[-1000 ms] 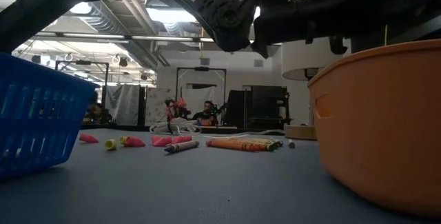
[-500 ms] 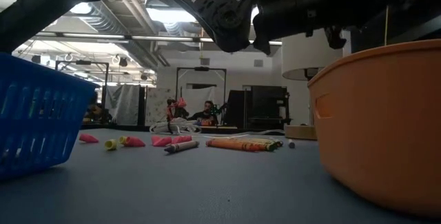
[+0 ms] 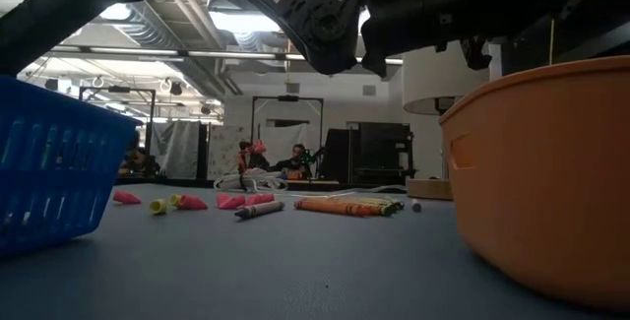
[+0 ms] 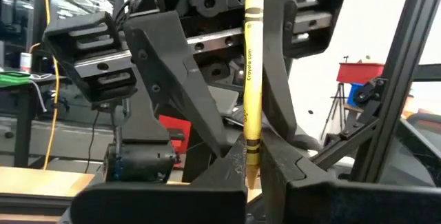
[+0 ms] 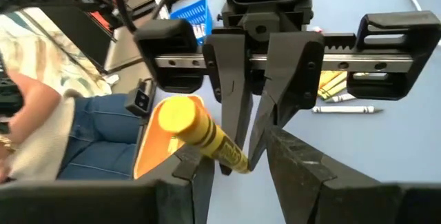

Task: Sort crayons
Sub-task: Put the yellow crayon into the dark green bin

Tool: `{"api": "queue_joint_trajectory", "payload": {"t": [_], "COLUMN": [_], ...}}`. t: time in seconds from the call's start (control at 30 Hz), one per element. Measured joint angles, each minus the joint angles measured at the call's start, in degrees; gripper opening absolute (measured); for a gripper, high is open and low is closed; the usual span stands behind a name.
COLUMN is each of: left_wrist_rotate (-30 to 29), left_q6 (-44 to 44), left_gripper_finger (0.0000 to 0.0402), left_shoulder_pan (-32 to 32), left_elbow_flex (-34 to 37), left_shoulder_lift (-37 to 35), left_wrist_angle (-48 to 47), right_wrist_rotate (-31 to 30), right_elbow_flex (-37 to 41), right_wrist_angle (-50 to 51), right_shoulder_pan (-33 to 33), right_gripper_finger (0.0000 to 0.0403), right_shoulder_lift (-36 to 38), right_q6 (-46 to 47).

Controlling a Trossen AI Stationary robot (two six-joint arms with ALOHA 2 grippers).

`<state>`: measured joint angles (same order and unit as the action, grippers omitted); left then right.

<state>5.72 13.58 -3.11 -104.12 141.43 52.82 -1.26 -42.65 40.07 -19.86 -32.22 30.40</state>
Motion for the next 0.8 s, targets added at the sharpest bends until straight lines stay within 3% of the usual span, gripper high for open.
{"api": "queue_joint_trajectory", "payload": {"t": [0.37,0.8], "left_wrist_rotate": [-4.34,-7.8], "left_q6": [-0.02,-0.03], "left_gripper_finger": [0.001,0.0012], "left_shoulder_pan": [0.0,-0.05], "left_elbow_flex": [0.0,0.0], "left_shoulder_lift": [0.02,0.04], "left_wrist_angle": [-0.88,-1.38], "right_wrist_rotate": [-4.66,-6.16], "right_elbow_flex": [0.0,0.0], "right_wrist_angle": [0.22,0.5], "right_shoulder_pan": [0.0,0.0], "right_gripper_finger": [0.0126,0.0012], "right_shoulder_lift": [-0.66,-0.64], "right_q6": [-2.4,-3.9]}}
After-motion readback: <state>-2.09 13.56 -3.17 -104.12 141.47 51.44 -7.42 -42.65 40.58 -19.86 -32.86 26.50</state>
